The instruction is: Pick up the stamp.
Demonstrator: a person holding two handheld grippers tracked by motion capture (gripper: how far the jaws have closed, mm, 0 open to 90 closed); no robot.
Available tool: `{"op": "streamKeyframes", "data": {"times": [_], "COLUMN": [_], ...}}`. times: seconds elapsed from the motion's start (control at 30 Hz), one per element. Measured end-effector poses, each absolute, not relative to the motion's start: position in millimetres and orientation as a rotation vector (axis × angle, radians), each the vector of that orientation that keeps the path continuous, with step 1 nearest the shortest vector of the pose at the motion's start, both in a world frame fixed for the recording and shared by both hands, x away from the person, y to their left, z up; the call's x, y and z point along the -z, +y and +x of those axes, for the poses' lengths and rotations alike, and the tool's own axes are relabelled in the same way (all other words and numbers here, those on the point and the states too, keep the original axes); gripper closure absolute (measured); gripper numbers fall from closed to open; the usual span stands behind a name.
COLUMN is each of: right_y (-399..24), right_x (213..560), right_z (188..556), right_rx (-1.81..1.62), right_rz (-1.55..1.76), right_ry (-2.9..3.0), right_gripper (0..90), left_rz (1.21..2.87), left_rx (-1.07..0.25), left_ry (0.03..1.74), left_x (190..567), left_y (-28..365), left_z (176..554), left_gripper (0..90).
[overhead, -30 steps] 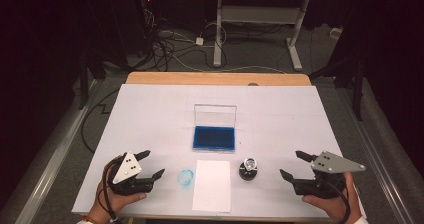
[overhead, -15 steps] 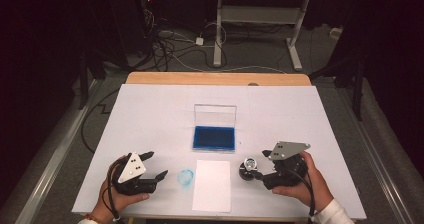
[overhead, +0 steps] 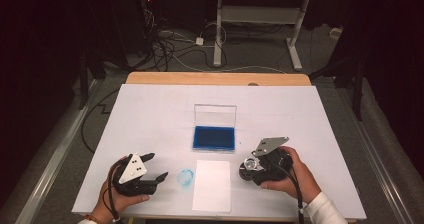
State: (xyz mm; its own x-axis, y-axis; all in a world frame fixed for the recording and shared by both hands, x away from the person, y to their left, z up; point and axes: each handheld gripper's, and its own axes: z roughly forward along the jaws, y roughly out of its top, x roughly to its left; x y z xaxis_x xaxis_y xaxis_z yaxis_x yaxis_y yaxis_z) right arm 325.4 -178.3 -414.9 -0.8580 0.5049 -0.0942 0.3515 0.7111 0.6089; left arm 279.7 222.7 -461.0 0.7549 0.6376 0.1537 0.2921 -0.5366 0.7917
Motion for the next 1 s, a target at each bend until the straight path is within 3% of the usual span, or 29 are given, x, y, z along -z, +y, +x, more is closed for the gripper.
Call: {"op": "streamKeyframes", "data": {"times": [0.23, 0.73, 1.0], "right_y": [-174.5, -175.6, -175.9], "right_x": [419.3, 419.9, 420.7], "right_z": [327.8, 329.1, 330.0], "right_rx": [-0.837, -0.840, -0.836], "right_rz": [0.686, 0.678, 0.670], "right_ry": [2.694, 2.688, 2.689], "right_gripper": [35.8, 54.3, 56.1], "left_rz": [2.159, 2.177, 2.181], "left_rx": [-0.548, -0.538, -0.521], "left_ry": [0.686, 0.681, 0.679], "left_x": [461.6, 462.6, 463.6], "left_y": [221.5, 221.0, 220.2], "left_z": [280.0, 280.6, 281.4], "left_gripper": [24.9, 24.9, 24.9]}}
